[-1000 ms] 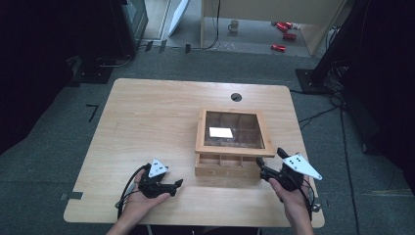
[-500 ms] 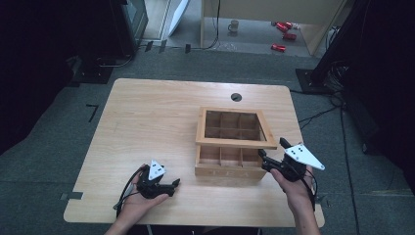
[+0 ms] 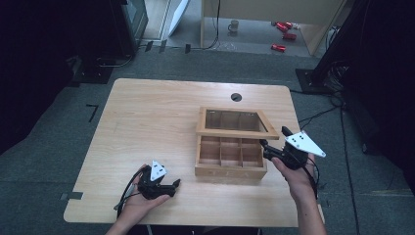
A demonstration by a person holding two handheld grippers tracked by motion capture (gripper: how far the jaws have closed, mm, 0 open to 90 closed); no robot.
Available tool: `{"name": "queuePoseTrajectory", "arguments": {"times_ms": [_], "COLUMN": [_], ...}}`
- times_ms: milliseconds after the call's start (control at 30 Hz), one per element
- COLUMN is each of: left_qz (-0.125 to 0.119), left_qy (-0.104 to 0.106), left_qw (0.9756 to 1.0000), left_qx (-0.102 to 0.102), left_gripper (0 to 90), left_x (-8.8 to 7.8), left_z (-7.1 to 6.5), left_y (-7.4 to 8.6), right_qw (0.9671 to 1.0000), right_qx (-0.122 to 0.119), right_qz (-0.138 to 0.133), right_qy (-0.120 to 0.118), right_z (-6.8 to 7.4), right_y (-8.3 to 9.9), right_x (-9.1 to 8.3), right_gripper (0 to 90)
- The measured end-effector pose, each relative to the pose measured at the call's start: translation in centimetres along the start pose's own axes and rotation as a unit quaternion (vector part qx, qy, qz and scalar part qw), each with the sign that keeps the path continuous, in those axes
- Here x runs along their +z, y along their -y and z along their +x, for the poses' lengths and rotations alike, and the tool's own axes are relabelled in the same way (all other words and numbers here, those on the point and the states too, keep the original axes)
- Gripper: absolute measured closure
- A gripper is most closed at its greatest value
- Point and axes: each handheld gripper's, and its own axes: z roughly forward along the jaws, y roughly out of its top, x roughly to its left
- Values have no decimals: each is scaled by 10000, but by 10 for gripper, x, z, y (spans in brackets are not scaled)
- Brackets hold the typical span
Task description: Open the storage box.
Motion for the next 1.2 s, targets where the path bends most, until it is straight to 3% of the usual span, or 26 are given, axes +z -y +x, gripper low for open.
{"name": "queuePoseTrajectory", "arguments": {"times_ms": [267, 733, 1200], "left_qz": [6, 6, 15], "left_qy": [16, 21, 33], "left_qw": [10000, 10000, 10000], "left_qx": [-18, -17, -16], "left_gripper": [206, 206, 206], "left_x": [0, 0, -1], "left_z": [1, 1, 2], "left_y": [0, 0, 0], "right_qw": [10000, 9990, 9986], "right_qx": [-20, -9, 13], "right_qz": [-70, -260, -380], "right_qy": [31, -359, -365], "right_z": [-6, -17, -23], "right_y": [-11, -25, -34], "right_x": [8, 20, 37], "right_gripper": [198, 357, 487]}}
